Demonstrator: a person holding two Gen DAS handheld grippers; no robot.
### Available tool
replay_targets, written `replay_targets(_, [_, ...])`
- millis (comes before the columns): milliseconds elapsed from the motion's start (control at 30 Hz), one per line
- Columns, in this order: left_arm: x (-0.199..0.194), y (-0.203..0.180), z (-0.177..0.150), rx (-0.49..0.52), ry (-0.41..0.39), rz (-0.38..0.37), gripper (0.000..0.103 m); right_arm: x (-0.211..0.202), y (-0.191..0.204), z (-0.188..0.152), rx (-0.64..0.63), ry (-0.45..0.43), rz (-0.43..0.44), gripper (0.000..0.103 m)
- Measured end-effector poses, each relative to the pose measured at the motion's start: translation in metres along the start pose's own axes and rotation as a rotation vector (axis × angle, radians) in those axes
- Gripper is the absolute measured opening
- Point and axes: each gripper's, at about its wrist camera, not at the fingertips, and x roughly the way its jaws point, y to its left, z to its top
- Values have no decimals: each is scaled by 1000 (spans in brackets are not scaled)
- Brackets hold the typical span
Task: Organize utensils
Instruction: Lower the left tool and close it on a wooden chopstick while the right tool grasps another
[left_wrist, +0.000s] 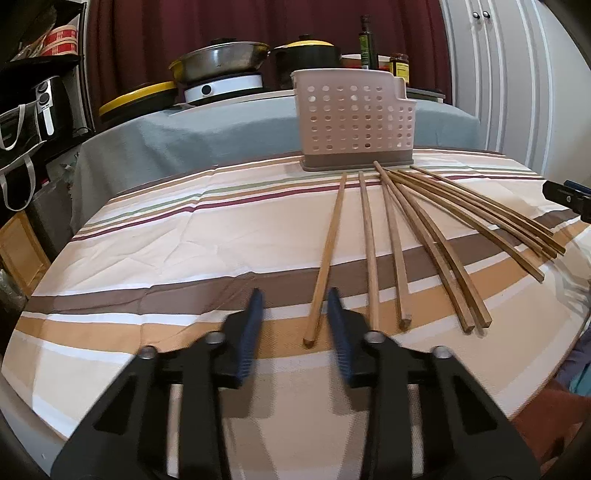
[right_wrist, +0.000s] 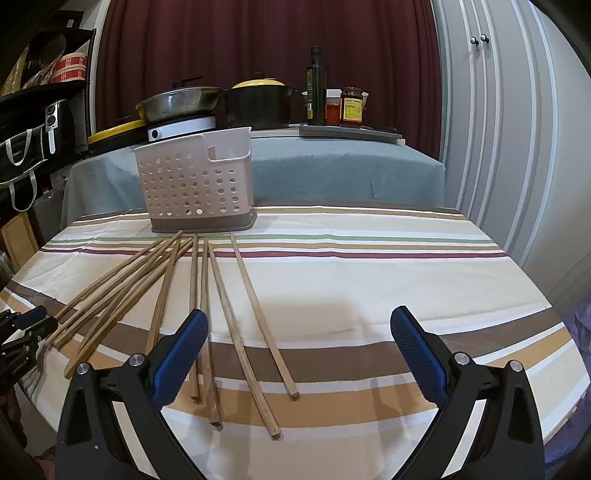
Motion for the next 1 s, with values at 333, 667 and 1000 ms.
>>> replay_targets(333, [3, 2, 1, -31, 5, -37, 6, 2, 0, -5, -3, 4, 17, 96])
replay_targets(667, [3, 6, 2, -40, 9, -36, 6, 0, 11, -7, -51, -14, 53, 74])
replay_targets(1000, [3, 11, 0, -47, 9, -31, 6, -4, 53, -27, -89, -20, 213, 50])
